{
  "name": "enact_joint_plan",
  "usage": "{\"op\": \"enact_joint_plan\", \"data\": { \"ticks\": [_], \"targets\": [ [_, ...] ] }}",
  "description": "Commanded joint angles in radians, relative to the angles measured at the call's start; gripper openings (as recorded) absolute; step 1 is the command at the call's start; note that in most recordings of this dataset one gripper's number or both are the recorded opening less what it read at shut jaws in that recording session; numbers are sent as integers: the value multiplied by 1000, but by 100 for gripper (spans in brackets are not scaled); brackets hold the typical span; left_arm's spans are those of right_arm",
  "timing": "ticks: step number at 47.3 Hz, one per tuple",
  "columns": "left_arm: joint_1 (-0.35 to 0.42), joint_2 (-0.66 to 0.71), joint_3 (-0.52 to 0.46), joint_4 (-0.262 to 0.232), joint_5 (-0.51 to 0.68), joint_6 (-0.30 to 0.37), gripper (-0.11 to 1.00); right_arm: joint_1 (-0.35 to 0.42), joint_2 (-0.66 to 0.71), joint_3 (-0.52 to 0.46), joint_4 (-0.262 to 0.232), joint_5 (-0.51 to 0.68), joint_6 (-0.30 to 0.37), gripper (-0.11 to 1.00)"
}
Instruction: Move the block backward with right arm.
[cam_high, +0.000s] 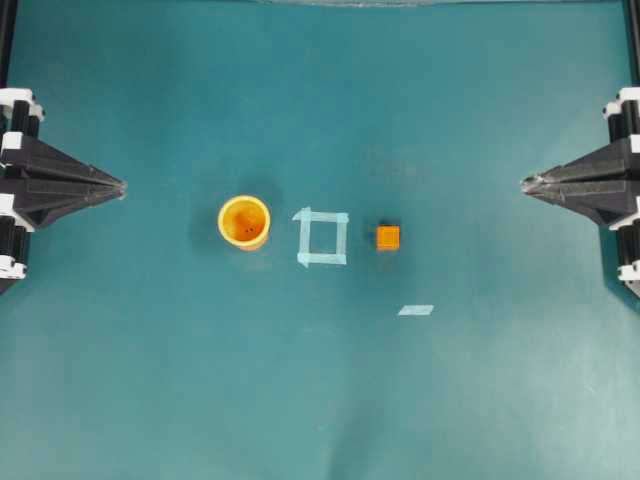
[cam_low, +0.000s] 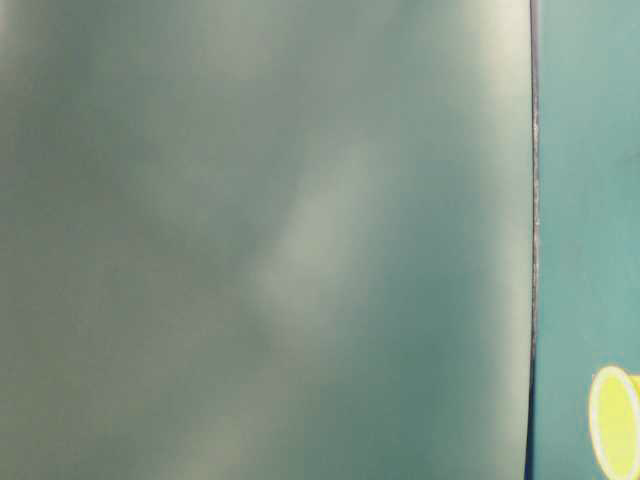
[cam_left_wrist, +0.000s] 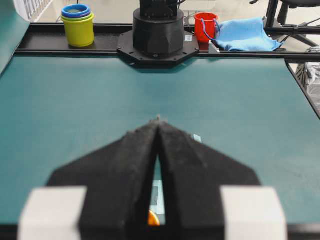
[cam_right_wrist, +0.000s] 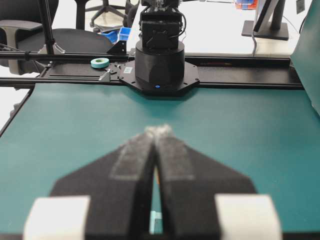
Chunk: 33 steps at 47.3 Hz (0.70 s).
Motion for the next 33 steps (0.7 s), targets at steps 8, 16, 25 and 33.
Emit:
{"op": "enact_joint_plan", "data": {
  "ticks": [8, 16, 25, 33],
  "targets": [
    [3, 5, -43, 9, 69, -15, 0, -3, 3, -38, 6, 48, 8, 0],
    [3, 11, -43, 9, 81, -15, 0, -3, 3, -48, 6, 87, 8, 0],
    [3, 15, -43, 9, 81, -14, 0, -2, 8, -48, 6, 94, 11, 0],
    [3, 15, -43, 9, 81, -14, 0, -2, 18, -48, 9, 92, 11, 0]
  ]
}}
